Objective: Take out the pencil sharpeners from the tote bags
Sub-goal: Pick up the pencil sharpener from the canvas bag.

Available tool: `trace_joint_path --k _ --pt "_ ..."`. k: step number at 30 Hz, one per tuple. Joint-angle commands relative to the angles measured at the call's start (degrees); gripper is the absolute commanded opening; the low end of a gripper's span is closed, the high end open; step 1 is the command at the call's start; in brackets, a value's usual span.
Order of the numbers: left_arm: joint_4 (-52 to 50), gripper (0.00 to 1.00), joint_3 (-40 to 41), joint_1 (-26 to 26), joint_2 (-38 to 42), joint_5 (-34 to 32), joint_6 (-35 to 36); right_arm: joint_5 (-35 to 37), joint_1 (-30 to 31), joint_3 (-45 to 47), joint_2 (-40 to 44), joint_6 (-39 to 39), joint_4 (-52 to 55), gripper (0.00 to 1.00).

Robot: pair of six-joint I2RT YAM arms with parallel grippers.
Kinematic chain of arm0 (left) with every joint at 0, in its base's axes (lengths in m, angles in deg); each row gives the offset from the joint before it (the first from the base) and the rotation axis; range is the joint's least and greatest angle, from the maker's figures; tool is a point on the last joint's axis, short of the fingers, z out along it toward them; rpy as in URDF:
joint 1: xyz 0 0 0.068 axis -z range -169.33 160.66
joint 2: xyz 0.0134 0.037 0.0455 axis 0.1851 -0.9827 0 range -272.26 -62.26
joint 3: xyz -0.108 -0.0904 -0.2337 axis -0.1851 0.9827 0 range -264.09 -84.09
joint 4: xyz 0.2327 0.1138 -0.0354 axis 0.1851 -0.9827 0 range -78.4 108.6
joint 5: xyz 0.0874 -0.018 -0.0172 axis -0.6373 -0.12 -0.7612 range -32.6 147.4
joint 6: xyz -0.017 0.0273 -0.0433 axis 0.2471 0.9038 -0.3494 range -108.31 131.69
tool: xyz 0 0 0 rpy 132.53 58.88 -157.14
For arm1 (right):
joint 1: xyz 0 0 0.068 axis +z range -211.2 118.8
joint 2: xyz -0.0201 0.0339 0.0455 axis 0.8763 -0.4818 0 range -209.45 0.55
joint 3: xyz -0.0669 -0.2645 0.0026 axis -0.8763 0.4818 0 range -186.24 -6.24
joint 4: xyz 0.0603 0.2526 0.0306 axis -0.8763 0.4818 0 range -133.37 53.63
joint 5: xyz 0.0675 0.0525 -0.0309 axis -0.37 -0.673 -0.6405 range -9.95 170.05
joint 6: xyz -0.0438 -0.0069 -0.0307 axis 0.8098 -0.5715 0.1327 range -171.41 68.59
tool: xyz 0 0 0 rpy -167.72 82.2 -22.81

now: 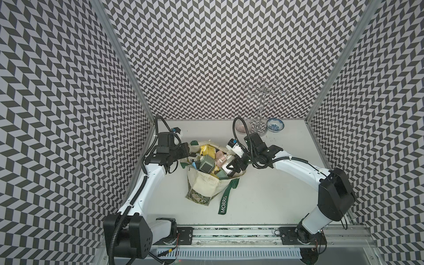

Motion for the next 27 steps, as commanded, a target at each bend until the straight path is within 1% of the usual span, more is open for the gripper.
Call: trace_joint_path --k 1,4,8,11,14,18,20,25,27 --pt "3.04 0.00 -1.32 0.38 1.93 -0.01 0.30 -6.35 -0.16 -1.02 -0.69 -0.30 2.17 0.74" --pt "3.04 0.00 -1.31 0.58 1.92 -0.05 0.29 -9.82 0.00 -0.03 0.95 -2.57 0.82 0.71" --pt "3.00 0.00 -1.42 0.62 2.00 -0.02 0.23 -11.82 0.01 2.95 4.94 -6.85 -3.71 0.66" --pt "3.04 0.00 -1.40 0.67 2.21 0.02 0.22 -9.55 0.36 4.61 6.07 -7.67 -4.81 0.61" --pt "3.04 0.00 -1.39 0.77 2.31 -0.05 0.28 -7.45 0.45 4.54 4.39 -7.12 -2.85 0.59" --pt "2.96 0.00 -1.39 0.96 2.35 -0.40 0.31 -6.70 0.86 4.10 2.19 -6.29 -0.74 0.58" --pt "2.88 0.00 -1.42 1.06 2.36 -0.47 0.37 -4.97 1.19 3.91 1.09 -6.27 0.30 0.57" --pt "2.78 0.00 -1.40 1.20 2.35 -0.83 0.41 -3.73 2.13 4.55 0.88 -6.34 0.42 0.58" --pt "2.78 0.00 -1.42 1.21 2.47 -0.85 0.42 -3.05 2.12 4.34 1.38 -6.38 0.12 0.55"
